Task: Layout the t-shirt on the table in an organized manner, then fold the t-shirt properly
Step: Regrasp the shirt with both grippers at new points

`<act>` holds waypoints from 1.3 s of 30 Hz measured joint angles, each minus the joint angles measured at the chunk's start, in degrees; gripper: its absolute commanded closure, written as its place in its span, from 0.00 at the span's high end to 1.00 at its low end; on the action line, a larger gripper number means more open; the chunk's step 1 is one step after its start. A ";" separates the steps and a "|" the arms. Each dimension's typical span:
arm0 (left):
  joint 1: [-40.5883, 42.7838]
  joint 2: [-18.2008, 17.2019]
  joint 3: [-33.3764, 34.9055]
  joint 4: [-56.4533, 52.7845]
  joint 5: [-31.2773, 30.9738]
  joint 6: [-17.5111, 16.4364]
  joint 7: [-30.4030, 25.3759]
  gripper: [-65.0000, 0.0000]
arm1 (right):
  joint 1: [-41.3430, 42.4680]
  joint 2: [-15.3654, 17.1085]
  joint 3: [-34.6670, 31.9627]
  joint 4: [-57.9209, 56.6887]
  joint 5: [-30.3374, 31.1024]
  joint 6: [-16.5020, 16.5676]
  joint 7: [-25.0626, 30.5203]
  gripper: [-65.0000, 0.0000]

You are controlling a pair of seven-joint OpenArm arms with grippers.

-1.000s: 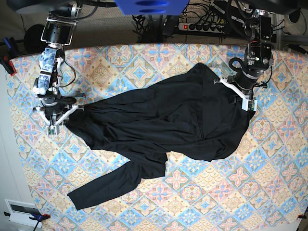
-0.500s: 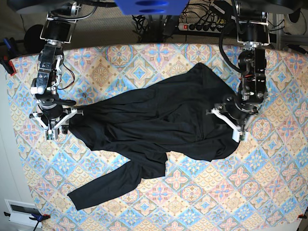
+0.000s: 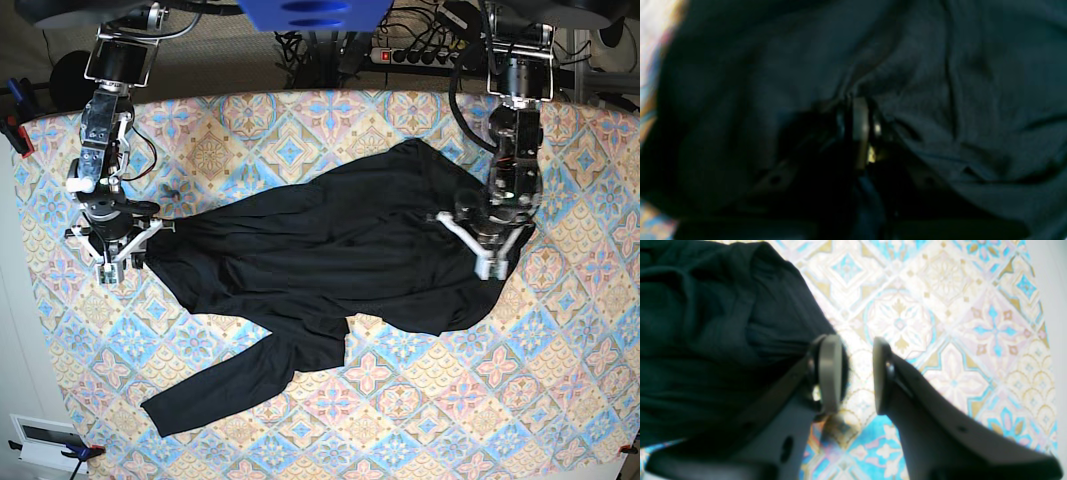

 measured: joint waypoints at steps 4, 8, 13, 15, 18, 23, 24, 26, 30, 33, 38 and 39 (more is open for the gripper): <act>-0.48 -0.83 -10.40 0.00 0.90 0.52 -0.22 0.00 | -1.68 -0.17 -5.57 2.38 0.24 0.44 0.59 0.24; -0.50 -0.68 -15.82 2.34 0.98 0.57 0.22 0.00 | -5.62 -0.26 -10.80 6.62 -0.04 0.31 -0.52 0.24; -0.52 -0.66 -18.21 5.07 0.46 0.09 0.11 0.00 | -6.82 0.13 -17.25 10.36 0.04 0.37 0.39 0.24; -0.31 -0.48 -20.65 5.70 0.33 0.17 0.70 0.00 | -6.95 -0.07 -19.67 10.43 0.09 0.42 0.26 0.24; -0.09 -0.63 -25.40 6.51 0.83 0.31 0.50 0.00 | -7.06 -0.11 -21.42 10.97 0.24 0.55 0.26 0.24; -0.83 -0.68 -32.06 6.58 1.01 0.76 -0.15 0.00 | -6.60 0.07 -21.59 10.99 0.09 0.39 0.28 0.24; -0.79 -0.68 -32.54 6.58 1.07 0.79 -0.15 0.00 | -6.62 0.04 -21.62 10.99 0.22 0.39 0.24 0.24; -0.57 -0.68 -32.74 6.60 1.18 0.79 0.07 0.00 | -6.67 0.09 -21.70 10.64 0.24 0.39 0.22 0.24; 0.85 -0.68 -32.57 8.35 0.90 0.37 2.89 0.00 | -3.98 0.04 -22.64 5.55 0.31 0.72 -0.70 0.23; 4.83 -0.50 -32.59 13.25 -1.05 0.48 6.14 0.00 | 2.49 0.20 -24.46 1.11 -0.02 0.42 -0.57 0.23; 16.52 -0.46 -32.54 23.02 -10.95 -0.09 6.91 0.00 | 9.97 -0.17 -25.42 -5.31 0.22 0.52 0.59 0.23; 18.84 -0.39 -32.61 24.59 -11.96 0.31 7.10 0.00 | 10.64 -0.13 -25.42 -6.93 0.26 0.61 0.35 0.23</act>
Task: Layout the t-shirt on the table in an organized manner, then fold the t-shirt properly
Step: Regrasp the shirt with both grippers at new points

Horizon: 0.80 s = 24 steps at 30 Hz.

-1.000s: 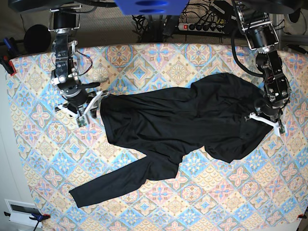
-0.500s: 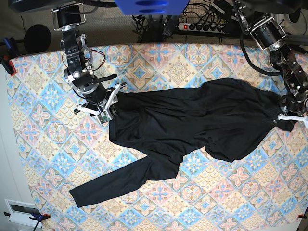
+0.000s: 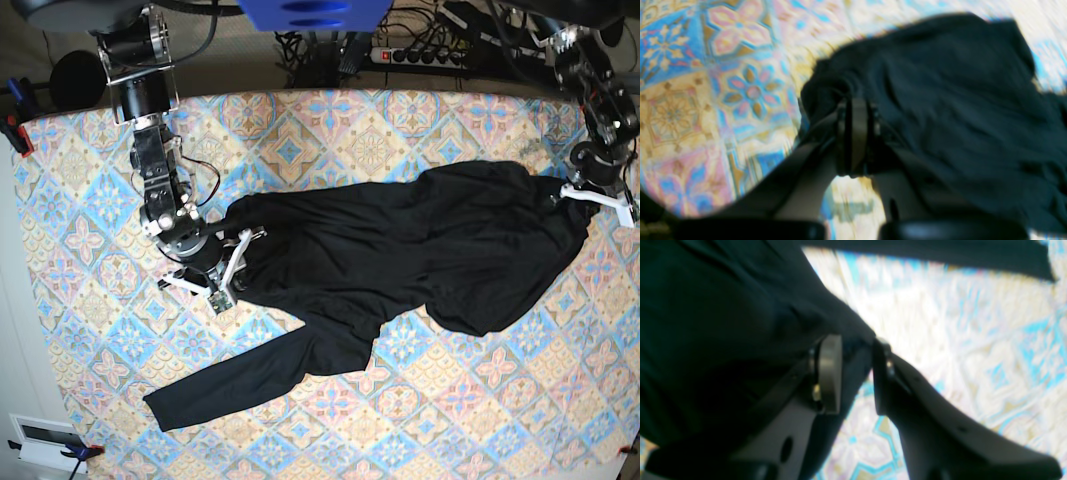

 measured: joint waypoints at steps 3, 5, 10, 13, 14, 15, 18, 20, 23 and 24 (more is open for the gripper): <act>7.69 -0.26 -0.17 3.13 -3.87 0.11 -0.61 0.00 | 3.43 0.24 -1.44 -5.09 -0.24 -0.26 -0.26 0.23; 12.66 -0.20 -0.20 4.22 -6.67 0.09 -0.63 0.00 | 6.84 0.28 -3.34 -7.82 -0.20 -0.11 0.11 0.24; 21.07 -0.35 -0.15 4.57 -10.99 0.09 -0.79 0.00 | 12.96 -0.15 -6.21 -12.44 0.20 -0.11 0.87 0.24; 23.34 -0.26 -0.09 4.57 -11.13 0.07 -0.76 0.00 | 15.74 -0.66 -8.74 -17.16 -0.24 -0.26 -0.39 0.30; 23.52 -0.26 -0.07 4.57 -11.19 0.07 -0.76 0.00 | 16.65 -1.22 -9.70 -18.71 -0.15 -0.46 -0.39 0.34; 23.50 -0.26 0.00 4.57 -11.21 0.07 -0.81 0.00 | 17.44 -1.79 -10.93 -20.11 -0.13 -0.42 -0.17 0.37; 23.19 -0.33 0.02 4.57 -11.21 0.04 -0.98 0.00 | 18.53 -2.80 -15.06 -22.95 0.00 -0.24 0.61 0.44; 23.21 -0.42 0.02 4.57 -11.19 0.07 -1.03 0.00 | 18.36 -3.39 -18.34 -24.15 0.15 -0.13 0.09 0.46; 23.19 -0.24 0.15 4.57 -11.19 0.07 -1.01 0.00 | 19.19 -3.48 -22.25 -24.68 0.15 0.17 -0.17 0.47; 23.21 -0.28 0.24 4.57 -11.21 0.04 -1.01 0.00 | 20.28 -3.43 -23.15 -24.68 0.15 0.20 -0.07 0.47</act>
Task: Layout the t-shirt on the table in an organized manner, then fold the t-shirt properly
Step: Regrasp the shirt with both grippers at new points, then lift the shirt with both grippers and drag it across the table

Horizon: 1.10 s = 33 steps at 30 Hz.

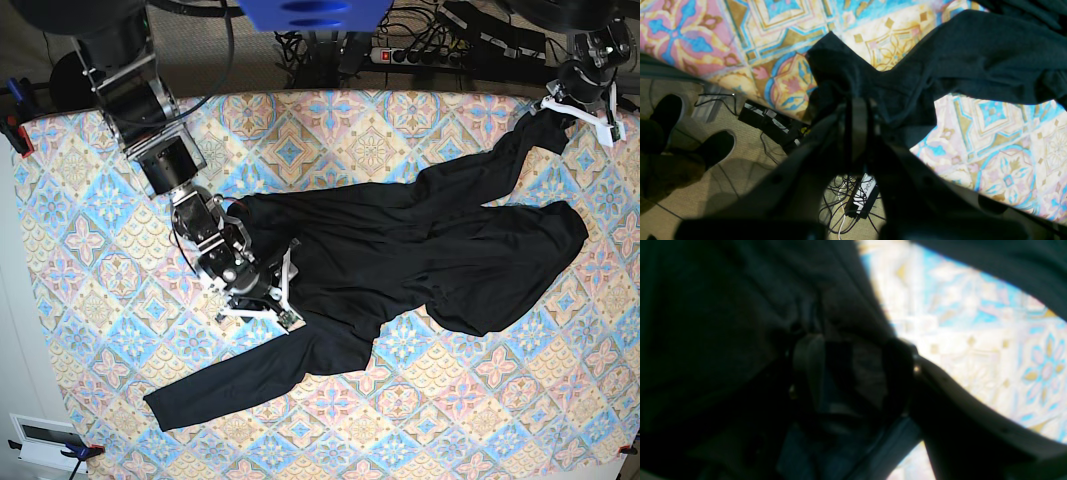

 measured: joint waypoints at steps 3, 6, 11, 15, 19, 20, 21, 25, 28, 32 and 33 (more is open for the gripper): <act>-0.02 0.02 0.00 0.00 0.00 0.00 -0.02 0.00 | 3.19 -0.24 -0.72 -1.44 -0.13 -0.46 2.14 0.47; -0.22 0.02 0.04 0.00 0.00 0.02 0.00 0.00 | 3.43 -0.35 -0.66 -5.51 -0.15 -0.46 4.02 0.47; -1.73 0.04 0.11 0.22 -0.04 -0.15 -0.04 0.00 | 3.58 -0.15 -0.61 -10.71 1.31 0.11 5.99 0.47; -1.73 -0.13 0.09 0.22 0.07 0.02 -0.02 0.00 | 3.37 -0.31 -0.66 -10.95 0.39 -0.90 6.84 0.47; -2.89 0.15 0.13 0.22 0.00 0.00 0.61 0.00 | 3.54 -0.13 -0.50 -10.95 -0.33 3.76 6.84 0.44; -2.89 0.02 0.11 0.22 0.02 0.00 -0.02 0.00 | 3.69 -0.04 -0.44 -10.93 -0.33 5.95 6.73 0.41; -2.93 0.00 0.11 0.22 0.07 0.02 0.04 0.00 | 3.72 -0.02 -0.42 -10.95 -0.17 7.69 6.64 0.36; -5.92 0.17 1.73 -0.02 0.61 0.00 1.03 0.00 | 3.19 -0.04 -0.22 -10.64 1.90 10.12 6.62 0.11; -7.69 0.04 1.84 -0.48 0.57 -0.15 0.61 0.00 | 3.06 0.39 -0.02 -10.91 7.96 10.69 6.08 0.00; -9.94 0.02 4.72 -0.94 1.64 -0.02 0.87 0.00 | 2.40 1.27 -0.17 -9.79 16.74 11.80 5.09 0.00; -10.84 0.17 5.66 -1.05 2.32 0.00 1.25 0.00 | 2.19 2.03 -0.42 -8.76 18.62 12.50 4.17 0.00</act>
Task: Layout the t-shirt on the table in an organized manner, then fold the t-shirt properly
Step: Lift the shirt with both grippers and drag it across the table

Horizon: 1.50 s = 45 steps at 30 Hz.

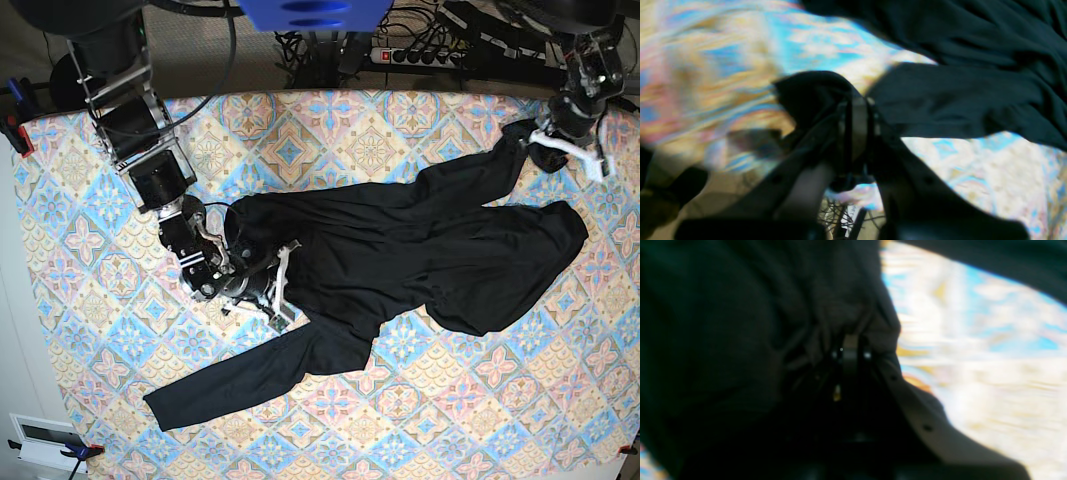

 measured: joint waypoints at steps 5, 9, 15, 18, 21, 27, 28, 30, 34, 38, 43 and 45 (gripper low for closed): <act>-3.80 -0.35 5.60 -0.04 4.90 0.07 -0.85 0.00 | -1.25 4.09 8.66 9.75 3.76 0.00 -2.49 0.00; -6.05 0.15 11.32 -0.79 6.84 0.00 -0.59 0.00 | 0.79 4.50 18.75 16.79 4.42 -0.33 -6.03 0.00; -9.49 1.84 15.13 -6.40 10.29 0.04 -1.33 0.00 | -1.07 4.13 21.88 17.49 3.87 3.61 -11.26 0.00; -10.25 2.80 16.26 -7.52 11.45 0.22 -0.63 0.00 | -1.05 3.85 23.21 17.79 4.90 3.74 -11.45 0.00; -13.88 3.85 18.95 -10.29 12.00 0.00 -0.81 0.00 | 0.90 3.96 26.16 18.08 11.17 3.74 -11.52 0.00; -21.33 5.84 25.38 -18.08 14.84 0.15 -1.88 0.00 | 5.95 6.75 28.68 18.21 19.17 3.74 -10.67 0.00; -22.69 6.32 25.88 -19.50 15.63 0.02 -1.95 0.00 | 5.88 7.41 29.14 18.25 20.33 3.74 -10.95 0.00; -26.75 7.80 27.91 -23.37 17.20 0.15 -3.06 0.00 | 5.49 8.92 30.91 17.99 22.49 3.74 -12.31 0.00; -35.15 12.11 31.45 -32.54 20.17 0.07 -7.13 0.00 | 6.03 9.88 34.36 18.25 31.63 3.61 -15.23 0.00; -42.91 15.69 35.28 -44.70 24.59 -0.13 -15.72 0.00 | 5.95 11.28 34.71 19.12 40.96 3.69 -18.91 0.00; -53.83 20.33 36.48 -64.22 29.62 0.26 -29.79 0.00 | 2.58 12.83 35.06 23.28 46.36 3.61 -19.85 0.00; -57.68 21.20 36.37 -71.69 31.06 0.72 -34.38 0.00 | -1.25 13.62 34.88 25.18 46.82 3.78 -20.13 0.00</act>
